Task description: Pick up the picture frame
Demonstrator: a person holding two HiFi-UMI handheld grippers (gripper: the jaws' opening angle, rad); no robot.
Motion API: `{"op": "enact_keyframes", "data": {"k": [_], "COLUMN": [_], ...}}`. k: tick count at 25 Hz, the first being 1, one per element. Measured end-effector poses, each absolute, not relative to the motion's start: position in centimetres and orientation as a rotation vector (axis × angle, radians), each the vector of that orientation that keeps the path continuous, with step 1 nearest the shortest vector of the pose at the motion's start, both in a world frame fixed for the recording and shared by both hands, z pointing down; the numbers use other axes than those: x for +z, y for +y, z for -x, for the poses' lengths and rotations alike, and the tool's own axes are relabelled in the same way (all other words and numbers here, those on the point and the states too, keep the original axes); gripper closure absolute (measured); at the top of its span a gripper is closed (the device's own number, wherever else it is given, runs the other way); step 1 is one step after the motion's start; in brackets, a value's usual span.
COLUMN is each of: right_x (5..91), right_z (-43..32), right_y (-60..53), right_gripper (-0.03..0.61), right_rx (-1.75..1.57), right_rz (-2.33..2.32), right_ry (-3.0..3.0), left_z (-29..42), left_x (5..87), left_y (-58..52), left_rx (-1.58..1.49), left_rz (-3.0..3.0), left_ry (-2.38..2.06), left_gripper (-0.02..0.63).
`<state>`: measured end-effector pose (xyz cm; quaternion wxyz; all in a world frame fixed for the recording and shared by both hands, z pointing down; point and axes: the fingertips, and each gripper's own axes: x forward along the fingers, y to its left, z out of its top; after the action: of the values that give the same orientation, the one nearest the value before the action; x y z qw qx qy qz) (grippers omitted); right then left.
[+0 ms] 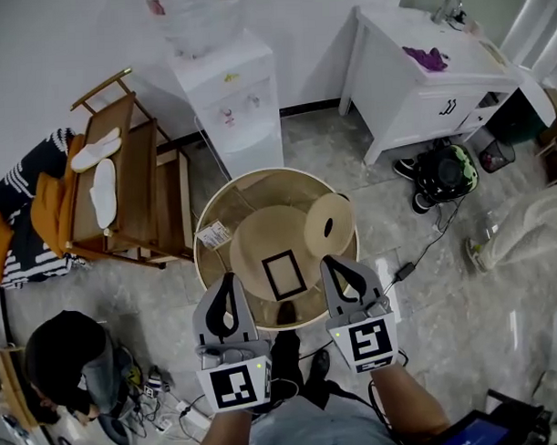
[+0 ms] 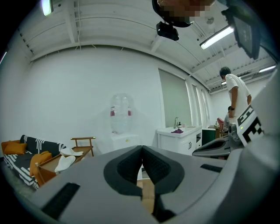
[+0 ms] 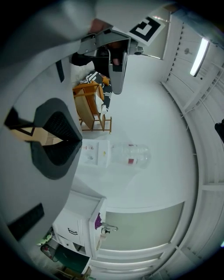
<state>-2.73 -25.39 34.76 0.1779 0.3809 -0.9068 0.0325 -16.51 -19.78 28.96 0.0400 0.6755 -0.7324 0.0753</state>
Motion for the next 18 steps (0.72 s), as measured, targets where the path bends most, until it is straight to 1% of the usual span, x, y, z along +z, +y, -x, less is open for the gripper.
{"op": "enact_keyframes", "data": {"k": [10,18], "right_x": [43.9,51.0], "right_z": [5.5,6.4], "right_y": [-28.9,-30.1], "right_gripper": [0.565,0.565], "right_rx": [0.262,0.332], "right_rz": [-1.012,-0.945], "right_ry": [-2.438,-2.364], "left_z": [19.5,21.2], "left_x": [37.8,44.0], "left_y": [-24.3,-26.0], "left_rx": [0.278,0.357], "left_rz": [-1.961,-1.896], "left_ry": [-2.118,-2.043], "left_gripper": [0.598,0.598]}}
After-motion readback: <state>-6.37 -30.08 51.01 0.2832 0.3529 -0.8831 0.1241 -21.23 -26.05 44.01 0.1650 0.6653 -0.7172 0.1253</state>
